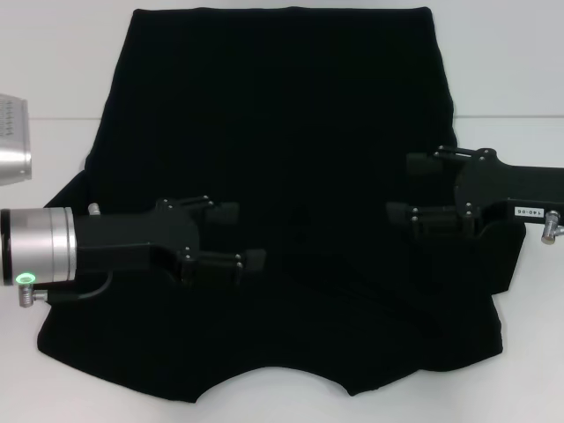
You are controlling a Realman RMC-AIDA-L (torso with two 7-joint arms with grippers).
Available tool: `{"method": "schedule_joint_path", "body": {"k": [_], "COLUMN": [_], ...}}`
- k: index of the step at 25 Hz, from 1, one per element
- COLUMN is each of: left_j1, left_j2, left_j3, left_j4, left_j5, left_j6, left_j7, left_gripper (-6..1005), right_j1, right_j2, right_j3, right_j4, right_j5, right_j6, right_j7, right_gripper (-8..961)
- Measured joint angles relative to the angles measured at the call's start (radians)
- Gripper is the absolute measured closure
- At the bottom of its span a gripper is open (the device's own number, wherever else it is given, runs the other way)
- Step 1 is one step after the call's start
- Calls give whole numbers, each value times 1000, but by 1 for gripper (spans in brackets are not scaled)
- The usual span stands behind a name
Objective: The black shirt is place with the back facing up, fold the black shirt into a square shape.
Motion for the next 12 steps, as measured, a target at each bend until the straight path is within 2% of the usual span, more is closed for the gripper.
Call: {"method": "schedule_joint_path", "body": {"k": [12], "left_j1": [8], "left_j2": [-1], "left_j3": [0], "left_j4": [2], "left_j5": [8], "left_j6": [-1], "left_j7": [13], "left_gripper": [90], "right_j1": [6], "right_j2": [3], "right_j3": [-6], "right_j4": [0], "right_j5": [-4], "right_j6": [1], "right_j7": [-9], "right_gripper": [53]}}
